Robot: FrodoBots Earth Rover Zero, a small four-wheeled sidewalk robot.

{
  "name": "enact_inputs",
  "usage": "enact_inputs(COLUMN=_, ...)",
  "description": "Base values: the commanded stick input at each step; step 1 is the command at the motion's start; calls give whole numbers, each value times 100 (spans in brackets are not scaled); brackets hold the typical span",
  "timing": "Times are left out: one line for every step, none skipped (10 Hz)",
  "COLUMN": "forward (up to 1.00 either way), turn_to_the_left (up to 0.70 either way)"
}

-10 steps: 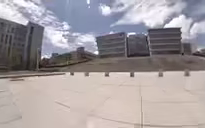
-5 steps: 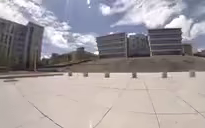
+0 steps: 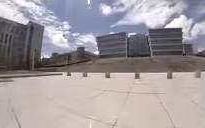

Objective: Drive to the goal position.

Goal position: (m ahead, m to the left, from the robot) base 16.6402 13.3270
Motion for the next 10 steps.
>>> enact_inputs(forward=100, turn_to_the_left=5)
enact_inputs(forward=100, turn_to_the_left=5)
enact_inputs(forward=100, turn_to_the_left=5)
enact_inputs(forward=100, turn_to_the_left=5)
enact_inputs(forward=100, turn_to_the_left=5)
enact_inputs(forward=100, turn_to_the_left=5)
enact_inputs(forward=100, turn_to_the_left=5)
enact_inputs(forward=100, turn_to_the_left=5)
enact_inputs(forward=100, turn_to_the_left=5)
enact_inputs(forward=100, turn_to_the_left=5)
